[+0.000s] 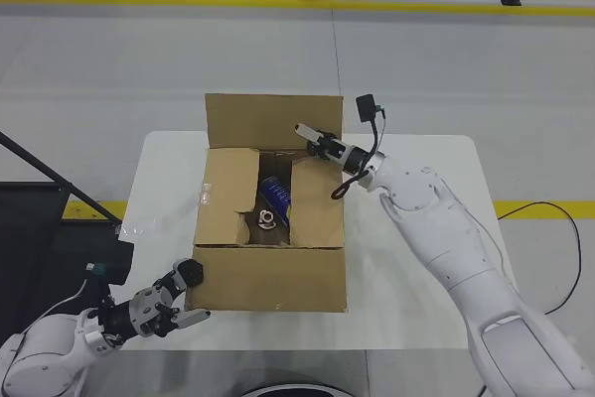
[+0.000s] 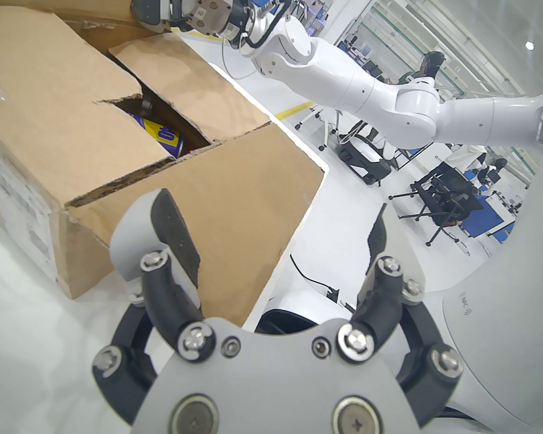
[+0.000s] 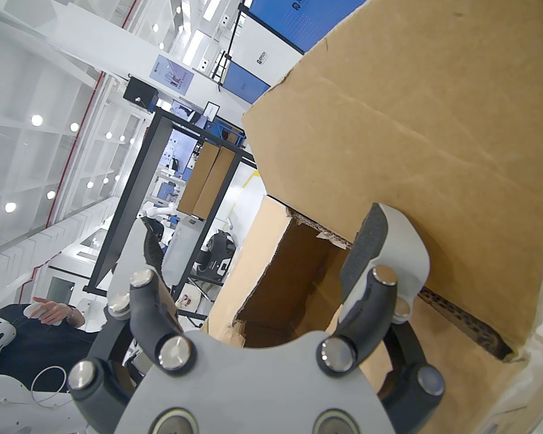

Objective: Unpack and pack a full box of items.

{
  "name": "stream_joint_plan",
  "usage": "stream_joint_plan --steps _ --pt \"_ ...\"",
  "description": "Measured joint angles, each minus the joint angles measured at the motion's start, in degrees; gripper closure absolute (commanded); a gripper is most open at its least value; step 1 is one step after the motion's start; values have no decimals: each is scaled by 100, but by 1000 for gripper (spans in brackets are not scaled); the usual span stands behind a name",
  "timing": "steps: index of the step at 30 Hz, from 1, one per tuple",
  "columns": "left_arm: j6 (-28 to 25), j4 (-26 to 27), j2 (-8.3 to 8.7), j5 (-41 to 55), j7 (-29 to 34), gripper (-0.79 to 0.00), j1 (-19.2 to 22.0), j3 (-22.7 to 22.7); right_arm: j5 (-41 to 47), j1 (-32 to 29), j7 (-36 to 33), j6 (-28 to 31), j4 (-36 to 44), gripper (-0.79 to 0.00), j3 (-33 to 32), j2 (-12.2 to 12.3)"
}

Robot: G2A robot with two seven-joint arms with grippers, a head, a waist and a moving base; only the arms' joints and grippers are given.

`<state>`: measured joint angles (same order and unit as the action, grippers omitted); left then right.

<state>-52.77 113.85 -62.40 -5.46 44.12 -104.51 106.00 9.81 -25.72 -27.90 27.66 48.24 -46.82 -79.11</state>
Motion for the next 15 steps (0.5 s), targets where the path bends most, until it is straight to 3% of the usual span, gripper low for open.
stream_joint_plan --steps 7,15 --pt "-125 58 39 -160 -45 -785 -61 -185 -437 156 492 7 -32 -785 -43 -73" --pt "-164 79 89 -222 -213 -785 -207 -154 -441 526 536 -41 -871 -785 138 -331"
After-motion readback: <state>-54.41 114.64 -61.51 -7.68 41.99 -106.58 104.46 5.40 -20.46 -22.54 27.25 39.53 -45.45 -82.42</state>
